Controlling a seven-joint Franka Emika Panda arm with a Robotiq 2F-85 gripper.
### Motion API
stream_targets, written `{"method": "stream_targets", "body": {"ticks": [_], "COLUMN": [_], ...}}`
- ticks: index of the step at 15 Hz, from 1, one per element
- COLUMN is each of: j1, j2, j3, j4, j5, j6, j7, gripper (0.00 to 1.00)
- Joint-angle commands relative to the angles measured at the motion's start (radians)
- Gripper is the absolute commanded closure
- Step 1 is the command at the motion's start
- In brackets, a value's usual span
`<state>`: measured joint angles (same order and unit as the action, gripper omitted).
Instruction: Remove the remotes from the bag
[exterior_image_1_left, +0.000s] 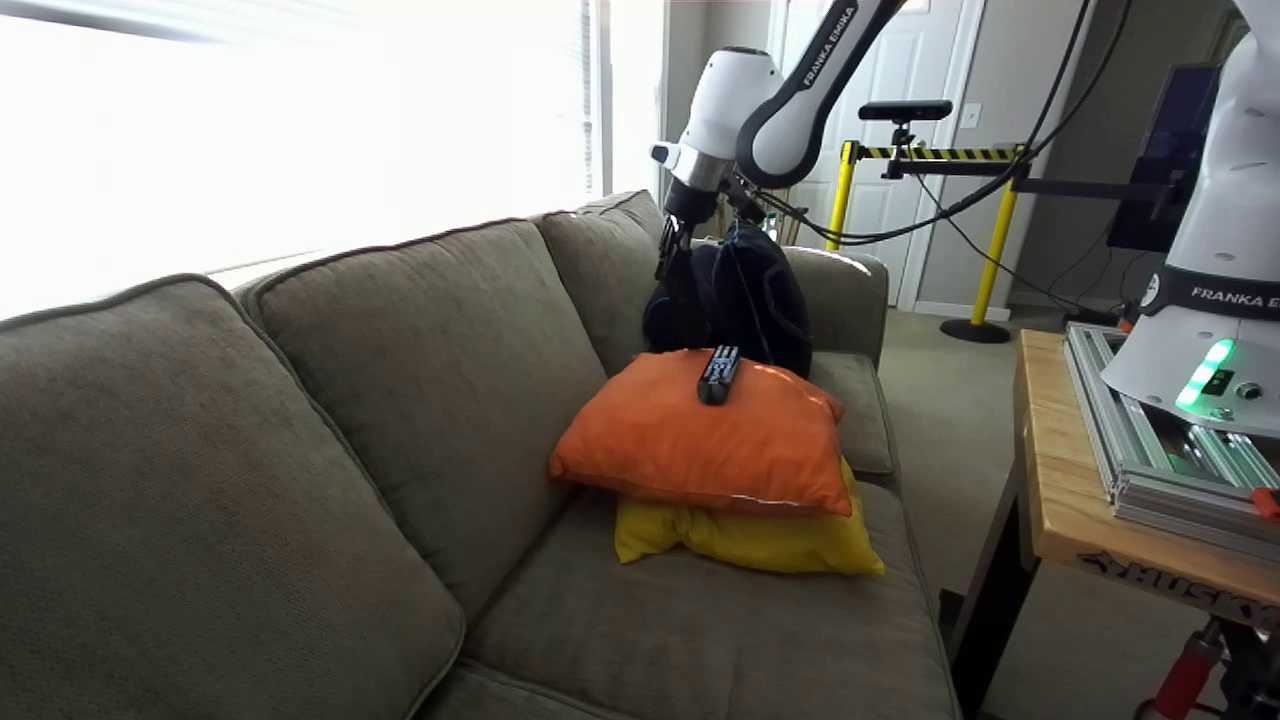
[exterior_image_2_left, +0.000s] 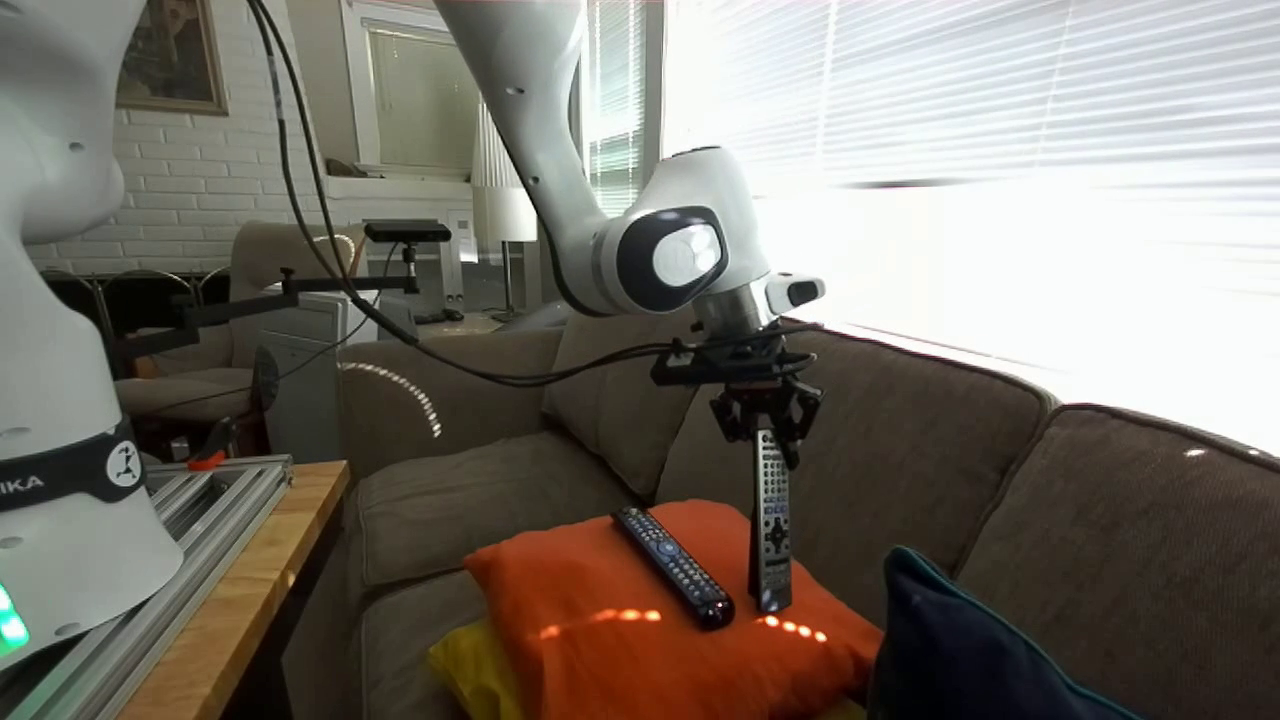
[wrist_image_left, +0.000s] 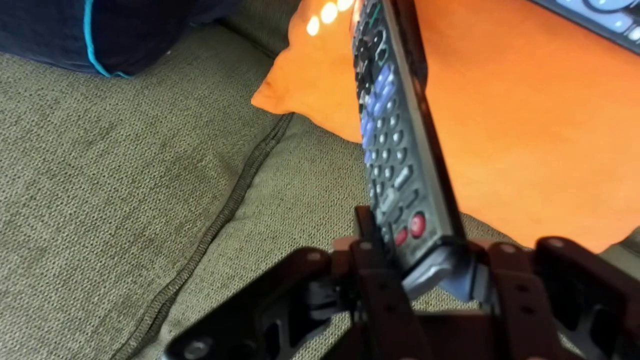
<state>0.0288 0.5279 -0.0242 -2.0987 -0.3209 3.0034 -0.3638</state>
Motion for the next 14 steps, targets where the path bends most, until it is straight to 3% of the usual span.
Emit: {"method": "stream_targets", "body": {"ticks": [1,8,14], "j1": [0.024,0.087,0.194], "j2": [-0.037,-0.033,-0.030], "j3": [-0.037,-0.099,-0.181], "j4": [-0.073,-0.116,-0.144], "j5": [-0.048,-0.046,-0.015], "j6": [0.072,0.160,0.193], "j7": [0.016,0.038,0.065], "gripper": [0.96,0.96,0.96]}}
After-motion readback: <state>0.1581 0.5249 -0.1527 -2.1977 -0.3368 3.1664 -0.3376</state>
